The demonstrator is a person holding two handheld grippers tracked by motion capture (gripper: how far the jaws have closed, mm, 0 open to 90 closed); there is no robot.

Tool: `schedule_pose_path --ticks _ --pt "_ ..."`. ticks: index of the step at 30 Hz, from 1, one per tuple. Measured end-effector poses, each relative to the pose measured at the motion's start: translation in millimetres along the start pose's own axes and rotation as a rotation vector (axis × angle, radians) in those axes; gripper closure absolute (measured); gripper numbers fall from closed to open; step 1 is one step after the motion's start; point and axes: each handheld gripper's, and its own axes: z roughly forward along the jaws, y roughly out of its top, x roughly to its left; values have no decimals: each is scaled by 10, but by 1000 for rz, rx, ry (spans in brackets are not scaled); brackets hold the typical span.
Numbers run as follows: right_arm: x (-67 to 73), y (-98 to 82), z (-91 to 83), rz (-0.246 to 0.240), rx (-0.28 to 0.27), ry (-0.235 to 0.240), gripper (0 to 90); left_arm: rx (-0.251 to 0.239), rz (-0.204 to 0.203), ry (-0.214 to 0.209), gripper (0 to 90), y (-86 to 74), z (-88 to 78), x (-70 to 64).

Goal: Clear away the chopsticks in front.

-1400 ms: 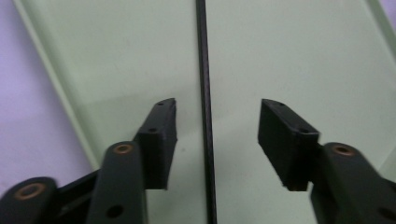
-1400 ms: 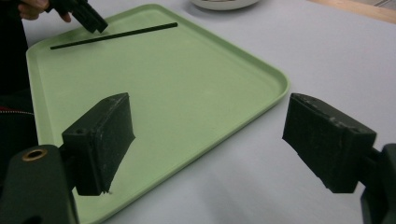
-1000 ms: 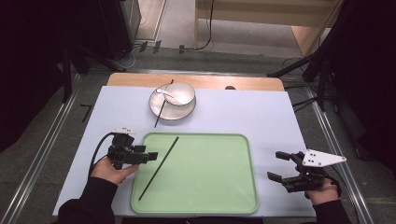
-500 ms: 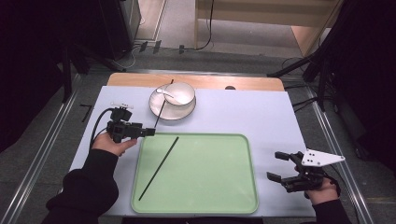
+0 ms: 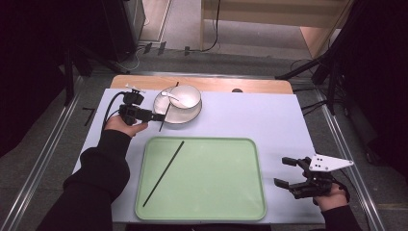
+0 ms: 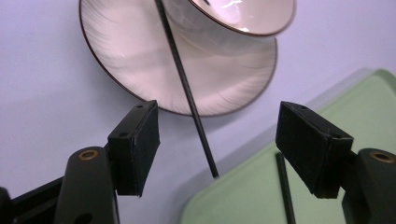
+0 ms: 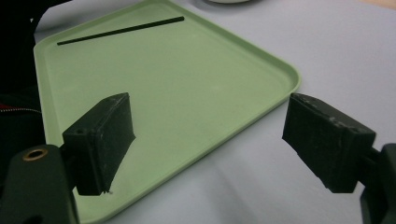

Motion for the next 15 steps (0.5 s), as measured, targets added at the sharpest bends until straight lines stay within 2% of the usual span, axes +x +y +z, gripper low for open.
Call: schedule_pose_path --ticks 1,5,11,15 --pt "5 7 1 2 -2 -1 169 -4 0 1 317 76 48 27" --pt "6 10 -9 1 -8 -3 169 -6 17 21 342 188 151 58" --pt "13 -1 -29 3 -14 -7 169 9 22 42 368 232 318 62" --pt "13 -13 -38 6 -10 -4 169 30 -21 43 433 243 486 83"
